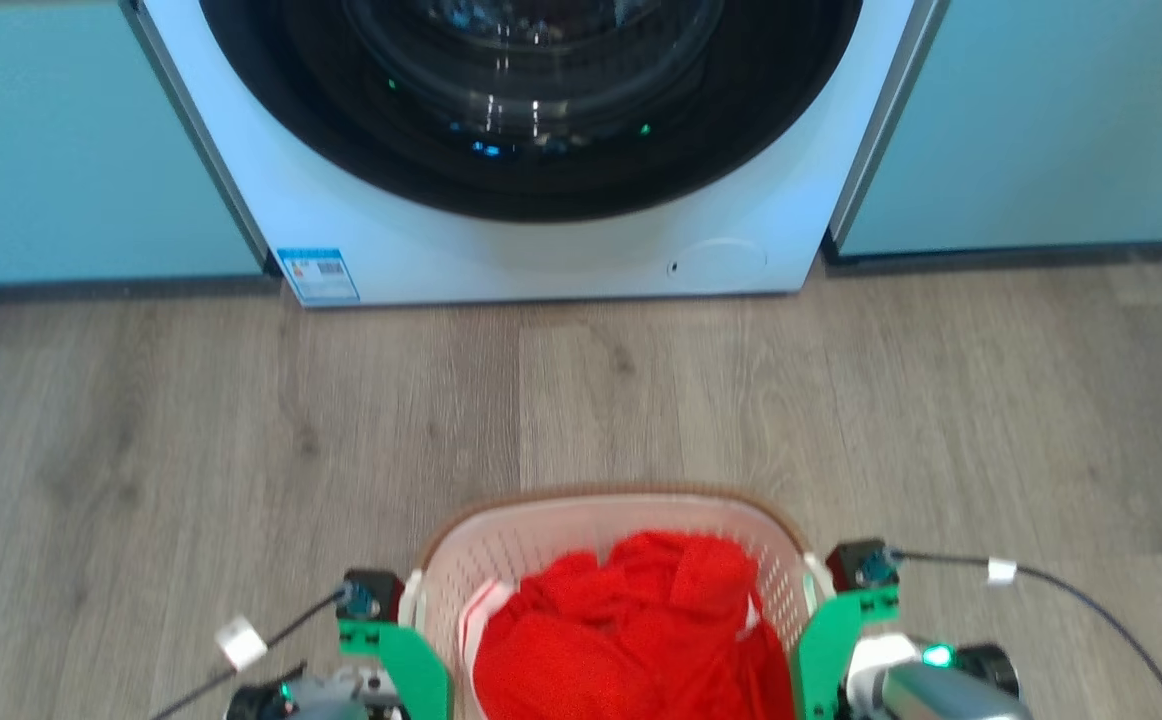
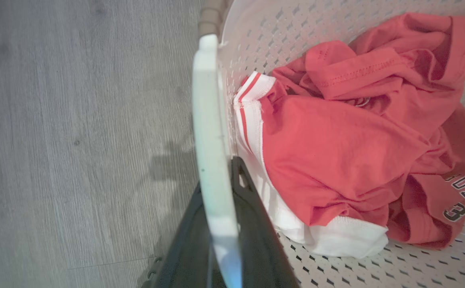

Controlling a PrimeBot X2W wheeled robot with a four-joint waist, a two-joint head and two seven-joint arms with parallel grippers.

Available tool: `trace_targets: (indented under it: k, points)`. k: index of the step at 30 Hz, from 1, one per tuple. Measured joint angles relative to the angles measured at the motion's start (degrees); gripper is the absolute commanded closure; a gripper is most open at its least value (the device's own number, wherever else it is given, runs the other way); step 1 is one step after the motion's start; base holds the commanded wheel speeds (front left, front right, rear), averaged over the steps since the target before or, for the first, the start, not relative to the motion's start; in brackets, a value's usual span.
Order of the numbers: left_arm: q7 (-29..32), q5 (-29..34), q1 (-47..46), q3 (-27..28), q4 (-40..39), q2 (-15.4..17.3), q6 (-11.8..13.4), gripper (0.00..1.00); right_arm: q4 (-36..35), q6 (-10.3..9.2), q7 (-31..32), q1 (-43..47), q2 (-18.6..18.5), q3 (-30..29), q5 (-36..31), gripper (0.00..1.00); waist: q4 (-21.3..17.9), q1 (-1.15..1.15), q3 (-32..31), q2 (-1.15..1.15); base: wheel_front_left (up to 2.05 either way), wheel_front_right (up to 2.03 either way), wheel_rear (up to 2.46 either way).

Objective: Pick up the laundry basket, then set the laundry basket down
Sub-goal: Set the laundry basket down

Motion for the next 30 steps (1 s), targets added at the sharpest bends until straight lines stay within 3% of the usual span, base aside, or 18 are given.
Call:
trace_targets:
  k: [14, 30]
  points:
    - [-3.6, 0.0, -11.7, 0.1, -0.1, 0.0, 0.7, 1.00, 2.1, 0.01, -2.7, -12.8, 0.0, -0.2, -0.1, 1.00, 0.6, 0.00, 11.8, 0.00, 0.00, 0.00, 0.00]
    - [-7.5, 0.5, -26.5, 0.1, -0.4, 0.0, 2.0, 1.00, 4.0, 0.00, -5.8, -27.5, -0.7, -4.2, -4.8, 1.00, 2.9, 0.02, 31.4, 0.00, 0.00, 0.00, 0.00]
